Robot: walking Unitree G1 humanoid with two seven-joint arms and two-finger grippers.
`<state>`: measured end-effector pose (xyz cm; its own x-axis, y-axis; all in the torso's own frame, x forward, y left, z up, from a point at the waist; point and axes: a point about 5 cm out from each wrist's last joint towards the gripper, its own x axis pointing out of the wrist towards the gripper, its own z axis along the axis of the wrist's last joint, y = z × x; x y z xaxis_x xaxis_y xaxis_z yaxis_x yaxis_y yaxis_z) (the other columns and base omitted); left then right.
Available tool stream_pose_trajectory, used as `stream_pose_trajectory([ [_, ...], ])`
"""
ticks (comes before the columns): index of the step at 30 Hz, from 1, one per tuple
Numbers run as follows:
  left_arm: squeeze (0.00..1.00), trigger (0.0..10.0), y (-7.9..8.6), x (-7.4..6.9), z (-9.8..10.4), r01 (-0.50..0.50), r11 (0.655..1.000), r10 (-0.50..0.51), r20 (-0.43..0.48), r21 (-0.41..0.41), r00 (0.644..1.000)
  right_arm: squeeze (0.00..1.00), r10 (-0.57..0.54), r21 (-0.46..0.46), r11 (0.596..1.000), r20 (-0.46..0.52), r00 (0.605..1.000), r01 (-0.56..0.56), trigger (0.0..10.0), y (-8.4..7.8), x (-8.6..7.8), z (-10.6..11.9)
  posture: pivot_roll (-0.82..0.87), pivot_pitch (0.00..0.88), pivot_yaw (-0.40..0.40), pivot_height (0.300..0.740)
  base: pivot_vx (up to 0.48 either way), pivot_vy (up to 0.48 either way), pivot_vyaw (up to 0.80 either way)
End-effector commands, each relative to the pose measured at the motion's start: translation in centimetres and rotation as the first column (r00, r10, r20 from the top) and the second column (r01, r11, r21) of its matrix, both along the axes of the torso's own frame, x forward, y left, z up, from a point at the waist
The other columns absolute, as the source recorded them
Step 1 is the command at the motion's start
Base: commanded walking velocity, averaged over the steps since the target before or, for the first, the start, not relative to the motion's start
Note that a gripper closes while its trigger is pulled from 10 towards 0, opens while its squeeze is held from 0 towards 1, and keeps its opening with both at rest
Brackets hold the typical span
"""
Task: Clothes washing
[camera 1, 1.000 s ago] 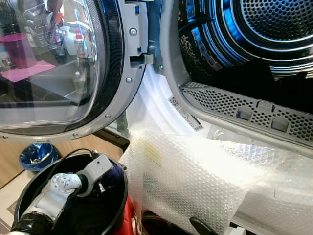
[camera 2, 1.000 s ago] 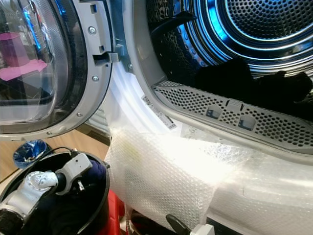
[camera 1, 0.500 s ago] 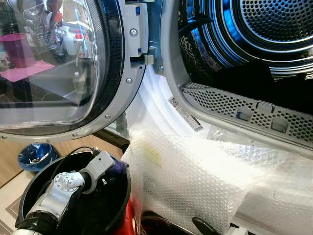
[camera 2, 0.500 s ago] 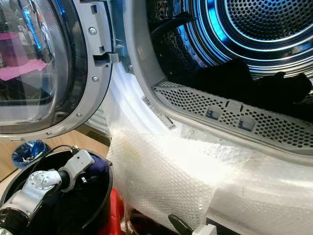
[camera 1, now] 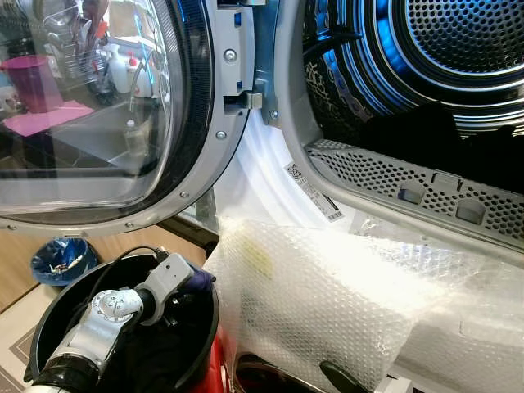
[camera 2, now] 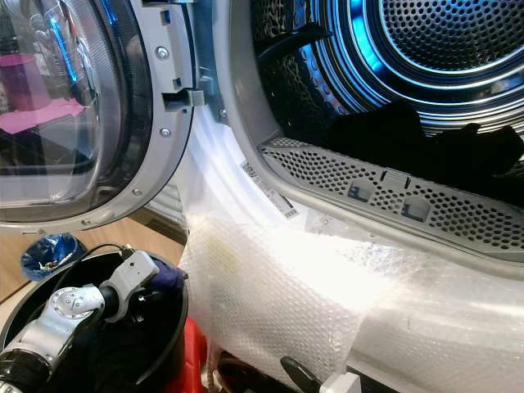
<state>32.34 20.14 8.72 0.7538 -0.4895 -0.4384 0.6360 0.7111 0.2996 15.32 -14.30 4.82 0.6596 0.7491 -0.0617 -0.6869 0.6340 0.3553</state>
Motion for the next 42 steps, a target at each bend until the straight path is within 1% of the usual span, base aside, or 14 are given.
stream_pose_trajectory([
  [1,0.0,0.0,-0.1,0.1,0.6,-0.008,0.999,0.01,0.047,-0.033,0.999,0.0,0.002,-0.01,1.0,-0.01,1.0,-0.002,10.0,-0.1,-0.3,-0.2,0.2,0.0,-0.018,0.74,0.0,0.0,0.0],
  [8,0.0,0.0,-0.6,-0.6,1.6,0.003,0.992,0.007,0.081,-0.127,0.997,0.0,0.018,-0.014,1.0,-0.02,1.0,-0.018,10.0,0.0,-0.4,-0.5,0.21,0.0,-0.02,0.74,0.0,0.0,0.0],
  [11,0.0,0.0,-0.9,-1.3,2.4,0.041,0.976,-0.026,0.071,-0.214,0.997,0.0,0.017,-0.013,1.0,-0.019,1.0,-0.017,10.0,0.0,-0.3,-0.5,0.21,0.0,-0.018,0.74,0.0,0.0,0.0],
  [14,0.0,0.0,-1.2,-2.5,2.7,0.12,0.963,-0.117,0.027,-0.242,0.993,0.0,0.018,-0.01,1.0,-0.019,1.0,-0.018,10.0,0.0,-0.4,-0.5,0.22,0.001,-0.022,0.74,0.0,0.0,0.0],
  [17,0.0,0.0,-1.6,-4.1,3.6,0.239,0.938,-0.262,-0.062,-0.252,0.963,0.0,0.028,-0.008,1.0,-0.021,0.999,-0.028,10.0,0.0,-0.4,-0.5,0.22,0.005,-0.022,0.74,0.0,0.0,0.0],
  [22,0.0,0.0,-2.7,-4.5,6.6,0.355,0.885,-0.398,-0.095,-0.301,0.912,0.0,0.038,-0.01,0.999,-0.017,0.999,-0.038,10.0,-0.2,-0.2,-0.4,0.23,0.01,-0.024,0.74,0.0,0.0,0.0],
  [30,0.0,0.0,-7.6,-5.7,9.2,0.543,0.694,-0.662,-0.123,-0.472,0.739,0.0,0.042,-0.02,0.999,0.003,0.999,-0.041,10.0,-0.3,0.5,-0.2,0.22,0.007,-0.012,0.74,0.0,0.0,0.0],
  [31,0.0,0.0,-9.0,-5.9,9.3,0.585,0.64,-0.717,-0.112,-0.498,0.688,0.0,0.035,-0.022,0.999,0.009,0.999,-0.035,10.0,-0.4,0.6,-0.2,0.21,0.004,-0.003,0.74,0.0,0.0,0.0],
  [34,0.0,0.0,-10.8,-6.7,9.4,0.639,0.572,-0.785,-0.119,-0.515,0.607,0.0,0.027,-0.025,0.999,0.018,0.999,-0.026,10.0,-0.6,0.8,-0.1,0.2,0.0,0.002,0.74,0.0,0.0,0.0],
  [35,0.0,0.0,-10.8,-6.7,9.4,0.639,0.572,-0.785,-0.119,-0.515,0.607,0.0,0.027,-0.025,0.999,0.018,0.999,-0.026,10.0,-0.6,0.8,-0.1,0.2,0.0,0.002,0.74,0.0,0.0,0.0],
  [36,0.0,0.0,-11.7,-7.0,9.5,0.662,0.538,-0.814,-0.117,-0.521,0.569,0.0,0.012,-0.027,1.0,0.024,1.0,-0.011,10.0,-0.9,0.8,0.0,0.19,0.0,0.009,0.74,0.0,0.0,0.0],
  [37,0.0,0.0,-12.1,-7.2,9.5,0.67,0.523,-0.824,-0.115,-0.527,0.554,0.0,0.004,-0.028,1.0,0.027,1.0,-0.003,10.0,-1.1,0.9,0.1,0.19,0.0,0.009,0.74,0.0,0.0,0.0],
  [41,0.0,0.0,-12.8,-7.4,9.5,0.677,0.498,-0.842,-0.114,-0.542,0.528,0.0,0.009,-0.053,0.999,0.015,1.0,-0.008,10.0,-1.9,0.0,0.1,0.18,0.0,0.016,0.74,0.0,0.0,0.0],
  [42,0.0,0.0,-12.8,-7.4,9.4,0.674,0.501,-0.84,-0.116,-0.543,0.53,0.2,0.036,-0.065,0.997,-0.001,0.999,-0.036,10.0,-2.0,-0.6,0.0,0.17,0.0,0.018,0.74,0.0,0.0,0.0],
])
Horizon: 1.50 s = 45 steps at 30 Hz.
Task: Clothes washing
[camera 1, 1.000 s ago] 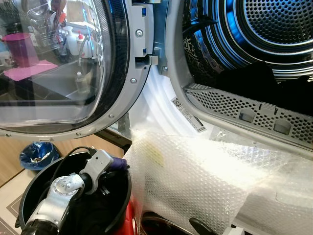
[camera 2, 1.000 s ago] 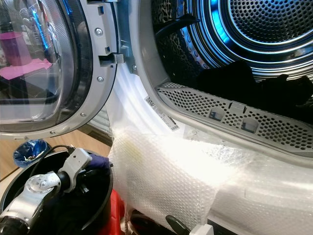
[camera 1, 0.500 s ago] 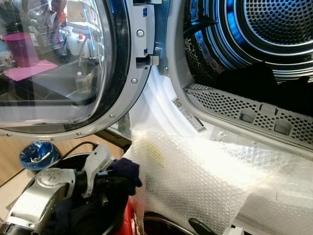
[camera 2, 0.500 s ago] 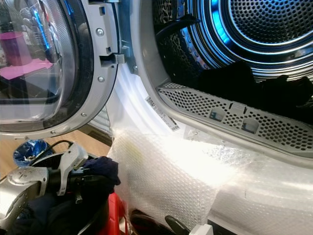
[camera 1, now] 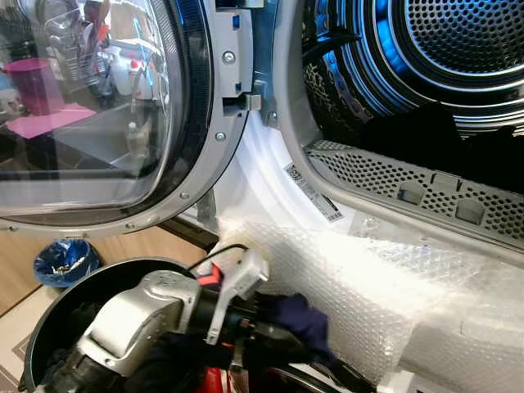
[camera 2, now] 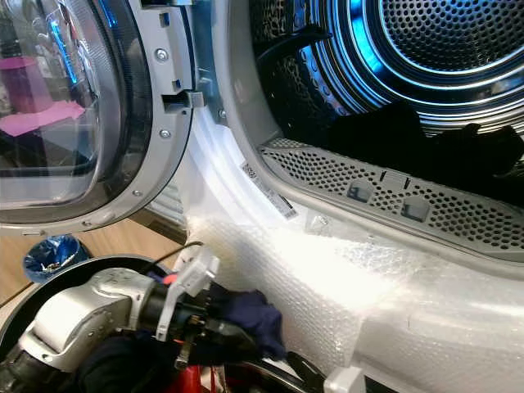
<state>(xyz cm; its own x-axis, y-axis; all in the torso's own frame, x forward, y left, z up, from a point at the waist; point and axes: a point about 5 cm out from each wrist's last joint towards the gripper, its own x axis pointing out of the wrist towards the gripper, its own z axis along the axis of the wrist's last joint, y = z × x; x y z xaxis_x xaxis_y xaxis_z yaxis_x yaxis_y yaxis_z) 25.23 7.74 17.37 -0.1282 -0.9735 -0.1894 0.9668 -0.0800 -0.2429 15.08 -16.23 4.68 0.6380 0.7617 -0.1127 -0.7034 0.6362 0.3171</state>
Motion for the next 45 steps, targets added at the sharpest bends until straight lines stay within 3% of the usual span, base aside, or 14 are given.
stream_pose_trajectory([
  [1,0.0,0.0,-0.3,-0.2,0.7,0.032,0.999,-0.032,0.029,-0.006,0.999,0.77,0.042,-0.01,0.999,-0.016,0.999,-0.042,10.0,-0.2,-1.1,0.1,0.17,0.0,0.02,0.74,0.0,0.0,0.0],
  [3,0.0,0.0,-0.2,-0.2,0.5,0.029,1.0,-0.029,0.024,0.002,0.999,1.0,0.108,-0.017,0.994,-0.062,0.992,-0.109,10.0,-0.4,-2.7,-0.2,0.16,0.003,0.02,0.74,0.0,0.0,0.0],
  [7,0.0,0.0,-0.2,-0.3,0.3,0.028,1.0,-0.028,0.015,0.005,1.0,1.0,0.203,-0.014,0.978,-0.115,0.972,-0.206,10.0,-0.8,-5.2,0.0,0.15,0.001,0.015,0.74,0.0,0.0,0.0],
  [13,0.0,0.0,-1.1,-0.4,0.4,0.081,0.997,-0.081,-0.001,-0.02,0.997,1.0,0.264,0.085,0.962,-0.027,0.964,-0.261,10.0,0.7,-5.1,2.4,0.14,0.0,0.018,0.74,0.0,0.0,0.0],
  [17,0.0,0.0,-2.1,-0.9,0.9,0.154,0.985,-0.158,-0.036,-0.077,0.987,1.0,0.232,-0.01,0.973,-0.009,0.973,-0.232,10.0,1.0,-4.4,1.7,0.14,0.0,0.017,0.74,0.0,0.0,0.0],
  [18,0.0,0.0,-2.3,-1.0,1.0,0.172,0.98,-0.177,-0.051,-0.097,0.983,0.81,0.18,-0.03,0.983,0.007,0.984,-0.18,10.0,0.9,-3.7,1.6,0.14,0.0,0.017,0.74,0.0,0.0,0.0],
  [19,0.0,0.0,-2.5,-1.1,1.0,0.181,0.978,-0.187,-0.059,-0.104,0.981,0.03,0.149,-0.048,0.988,0.02,0.989,-0.148,10.0,0.8,-3.3,1.5,0.14,0.0,0.017,0.74,0.0,0.0,0.0],
  [28,0.0,0.0,-1.8,-1.3,1.0,0.221,0.969,-0.232,-0.097,-0.11,0.968,0.0,0.019,-0.12,0.993,0.038,0.999,-0.014,10.0,-0.4,-2.4,0.7,0.13,0.0,0.024,0.74,0.0,0.0,0.0],
  [31,0.0,0.0,-0.8,-1.5,0.4,0.25,0.967,-0.254,-0.103,-0.056,0.962,0.0,0.004,-0.138,0.99,0.029,1.0,0.0,10.0,-1.4,-2.6,0.6,0.13,0.0,0.028,0.74,0.0,0.0,0.0],
  [33,0.0,0.0,0.3,-1.2,-0.8,0.231,0.972,-0.227,-0.1,0.04,0.969,0.0,0.04,-0.235,0.971,-0.03,0.999,-0.045,10.0,-2.5,-3.4,-0.2,0.13,0.0,0.031,0.74,0.0,0.0,0.0],
  [36,0.0,0.0,1.1,-0.8,-1.9,0.208,0.969,-0.201,-0.063,0.134,0.977,0.0,0.08,-0.291,0.951,-0.085,0.993,-0.101,10.0,-3.5,-4.5,-0.9,0.13,0.0,0.031,0.74,0.0,0.0,0.0],
  [39,0.0,0.0,1.7,-0.6,-2.4,0.222,0.954,-0.215,-0.055,0.199,0.975,0.0,0.033,-0.284,0.958,-0.056,0.998,-0.048,10.0,-4.3,-4.1,-0.5,0.13,0.0,0.03,0.74,0.0,0.0,0.0],
  [42,0.0,0.0,1.6,-0.7,-2.6,0.253,0.947,-0.245,-0.061,0.197,0.967,0.0,0.015,-0.263,0.964,-0.027,1.0,-0.022,10.0,-4.6,-3.6,0.1,0.13,0.0,0.033,0.74,0.0,0.0,0.0],
  [45,0.0,0.0,0.7,-0.9,-3.0,0.279,0.943,-0.272,-0.06,0.181,0.96,0.0,0.078,-0.199,0.977,-0.008,0.997,-0.078,10.0,-3.2,-3.3,0.6,0.13,0.0,0.031,0.74,0.0,0.0,0.0],
])
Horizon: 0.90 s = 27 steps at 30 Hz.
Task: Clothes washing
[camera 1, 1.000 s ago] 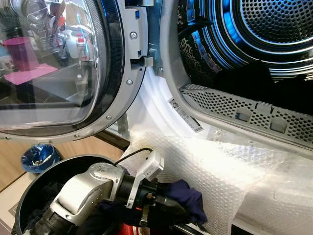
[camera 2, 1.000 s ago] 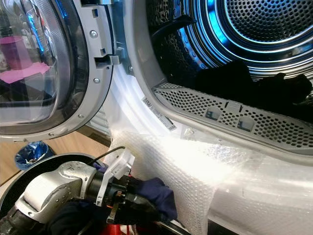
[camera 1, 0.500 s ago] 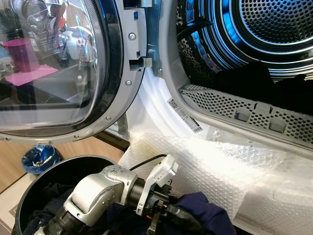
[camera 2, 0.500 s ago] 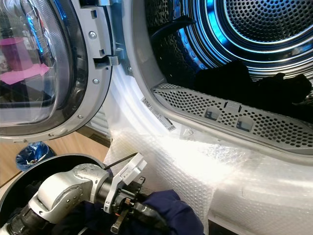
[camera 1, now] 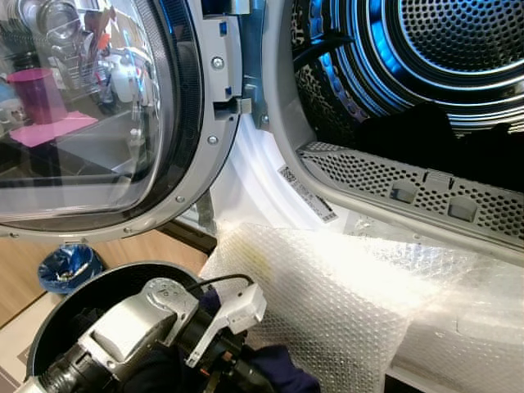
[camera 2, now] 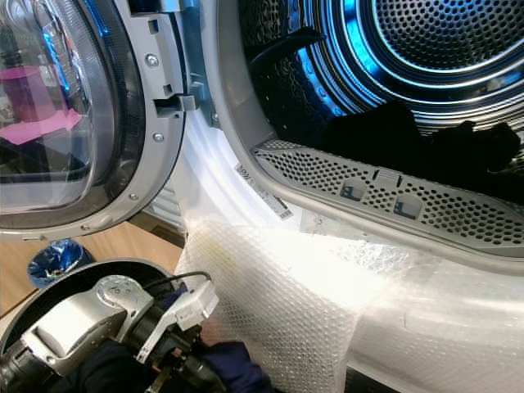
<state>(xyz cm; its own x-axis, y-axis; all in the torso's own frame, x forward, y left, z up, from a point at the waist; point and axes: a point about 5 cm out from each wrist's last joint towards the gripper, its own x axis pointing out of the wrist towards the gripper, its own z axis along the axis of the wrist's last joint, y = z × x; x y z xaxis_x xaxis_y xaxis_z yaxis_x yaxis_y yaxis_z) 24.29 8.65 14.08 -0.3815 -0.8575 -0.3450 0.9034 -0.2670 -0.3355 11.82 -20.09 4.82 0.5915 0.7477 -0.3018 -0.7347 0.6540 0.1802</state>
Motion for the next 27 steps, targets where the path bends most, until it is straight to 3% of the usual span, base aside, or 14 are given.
stream_pose_trajectory([
  [1,0.0,0.0,-0.3,0.0,0.3,0.031,1.0,-0.031,0.026,-0.002,0.999,0.0,0.033,0.041,0.999,0.016,0.999,-0.033,10.0,0.8,0.0,0.5,0.13,0.0,0.031,0.74,0.0,0.0,0.0],
  [12,0.0,0.0,-2.7,0.6,0.5,0.033,0.997,-0.029,0.059,-0.067,0.998,0.0,0.179,0.126,0.976,0.022,0.984,-0.18,10.0,4.1,0.3,1.0,0.12,0.0,0.026,0.74,0.0,0.0,0.0],
  [19,0.0,0.0,-4.4,0.7,1.0,0.048,0.993,-0.038,0.094,-0.107,0.995,0.0,0.135,0.121,0.982,0.061,0.989,-0.142,10.0,5.2,1.7,1.2,0.12,0.0,0.019,0.74,0.0,0.0,0.0],
  [27,0.0,0.0,-5.7,1.3,1.8,0.005,0.985,0.02,0.145,-0.17,0.989,0.0,0.059,0.09,0.994,0.061,0.996,-0.064,10.0,4.9,2.2,0.9,0.12,0.0,0.009,0.74,0.0,0.0,0.0],
])
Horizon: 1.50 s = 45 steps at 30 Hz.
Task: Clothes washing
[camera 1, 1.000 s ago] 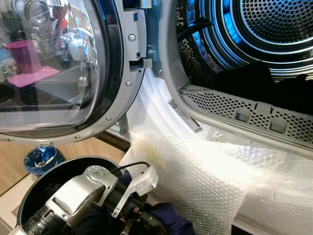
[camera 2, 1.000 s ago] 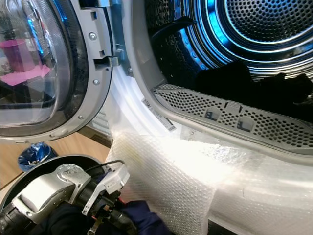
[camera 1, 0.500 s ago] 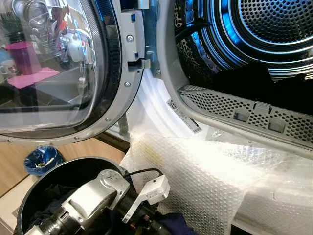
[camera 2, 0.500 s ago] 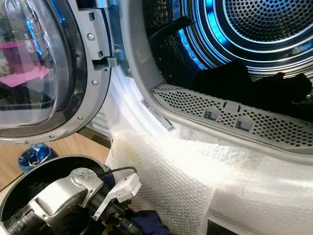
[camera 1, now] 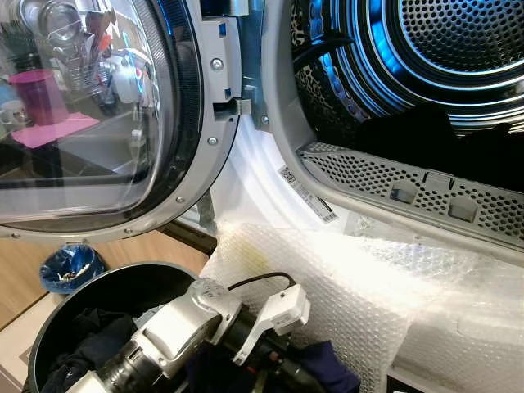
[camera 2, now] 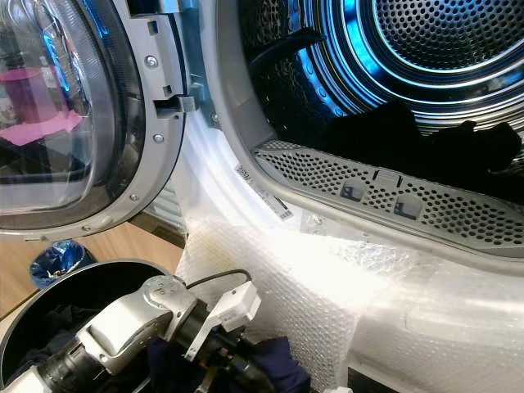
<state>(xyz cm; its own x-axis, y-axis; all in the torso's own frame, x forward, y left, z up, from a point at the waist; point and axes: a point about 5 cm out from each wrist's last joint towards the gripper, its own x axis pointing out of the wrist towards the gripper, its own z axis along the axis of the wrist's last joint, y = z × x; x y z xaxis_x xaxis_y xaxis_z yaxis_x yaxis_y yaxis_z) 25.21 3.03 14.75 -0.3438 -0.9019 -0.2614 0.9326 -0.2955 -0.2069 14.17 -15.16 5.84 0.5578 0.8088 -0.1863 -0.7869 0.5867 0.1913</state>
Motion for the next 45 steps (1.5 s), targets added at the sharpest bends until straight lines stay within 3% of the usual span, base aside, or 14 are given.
stream_pose_trajectory([
  [1,0.0,0.0,-0.5,0.5,1.3,-0.011,0.999,0.013,0.058,-0.049,0.998,0.0,-0.074,-0.03,0.997,-0.01,0.997,0.074,10.0,-0.6,0.5,-0.6,0.12,0.0,0.009,0.74,0.0,0.0,0.0],
  [8,0.0,0.0,-1.6,0.6,1.6,-0.032,0.995,0.04,0.087,-0.093,0.995,0.0,-0.152,0.096,0.983,-0.034,0.988,0.154,10.0,-0.8,0.9,0.3,0.11,0.0,0.005,0.74,0.0,0.0,0.0],
  [16,0.0,0.0,-2.8,1.1,3.1,-0.073,0.981,0.093,0.108,-0.179,0.99,0.0,-0.154,0.092,0.982,-0.091,0.984,0.163,10.0,-0.3,0.1,-0.8,0.11,0.0,-0.001,0.74,0.0,0.0,0.0],
  [26,0.0,0.0,-3.2,1.4,3.6,-0.091,0.974,0.115,0.106,-0.206,0.988,0.0,-0.263,0.232,0.932,-0.089,0.961,0.277,10.0,-0.3,0.7,-0.1,0.11,0.0,-0.001,0.74,0.0,0.0,0.0],
  [27,0.0,0.0,-3.2,1.4,3.6,-0.09,0.974,0.113,0.106,-0.207,0.988,0.0,-0.259,0.233,0.933,-0.089,0.962,0.273,9.7,-0.2,0.7,-0.1,0.11,0.0,-0.001,0.74,0.0,0.0,0.0],
  [28,0.0,0.0,-3.2,1.4,3.7,-0.088,0.974,0.112,0.106,-0.209,0.988,0.0,-0.254,0.237,0.934,-0.09,0.963,0.268,0.3,-0.1,0.7,-0.1,0.11,0.0,-0.001,0.74,0.0,0.0,0.0],
  [31,0.0,0.0,-3.3,1.4,3.8,-0.088,0.973,0.112,0.105,-0.214,0.988,0.0,-0.251,0.2,0.943,-0.096,0.963,0.265,1.0,0.0,0.8,-0.5,0.12,0.0,0.0,0.74,0.0,0.0,0.0],
  [32,0.0,0.0,-3.4,1.4,3.9,-0.089,0.972,0.113,0.105,-0.217,0.988,0.0,-0.257,0.169,0.947,-0.105,0.961,0.272,4.4,0.1,0.8,-1.0,0.12,0.0,-0.002,0.74,0.0,0.0,0.0],
  [36,0.0,0.0,-3.4,1.4,4.0,-0.089,0.971,0.114,0.101,-0.221,0.988,0.0,-0.257,0.16,0.949,-0.102,0.961,0.271,3.6,0.2,0.7,-1.2,0.12,0.0,-0.002,0.74,0.0,0.0,0.0],
  [37,0.0,0.0,-3.4,1.4,4.0,-0.091,0.971,0.116,0.104,-0.221,0.988,0.0,-0.26,0.155,0.949,-0.105,0.96,0.274,4.7,0.3,0.7,-1.3,0.12,0.0,-0.004,0.74,0.0,0.0,0.0],
  [38,0.0,0.0,-3.4,1.5,4.0,-0.094,0.97,0.12,0.107,-0.223,0.987,0.0,-0.262,0.148,0.95,-0.109,0.959,0.277,2.2,0.3,0.7,-1.5,0.12,0.0,-0.005,0.74,0.0,0.0,0.0],
  [39,0.0,0.0,-3.4,1.5,4.1,-0.097,0.97,0.124,0.109,-0.224,0.986,0.0,-0.264,0.143,0.95,-0.111,0.958,0.278,2.2,0.3,0.7,-1.6,0.12,0.0,-0.006,0.74,0.0,0.0,0.0],
  [40,0.0,0.0,-3.4,1.6,4.1,-0.1,0.969,0.127,0.108,-0.226,0.986,0.0,-0.26,0.147,0.95,-0.112,0.959,0.274,0.0,0.3,0.6,-1.6,0.12,0.0,-0.006,0.74,0.0,0.0,0.0],
  [45,0.0,0.0,-3.4,1.7,4.2,-0.103,0.968,0.13,0.107,-0.23,0.986,0.0,-0.261,0.155,0.949,-0.111,0.959,0.276,0.0,0.4,0.7,-1.6,0.12,0.0,-0.007,0.74,0.0,0.0,0.0],
])
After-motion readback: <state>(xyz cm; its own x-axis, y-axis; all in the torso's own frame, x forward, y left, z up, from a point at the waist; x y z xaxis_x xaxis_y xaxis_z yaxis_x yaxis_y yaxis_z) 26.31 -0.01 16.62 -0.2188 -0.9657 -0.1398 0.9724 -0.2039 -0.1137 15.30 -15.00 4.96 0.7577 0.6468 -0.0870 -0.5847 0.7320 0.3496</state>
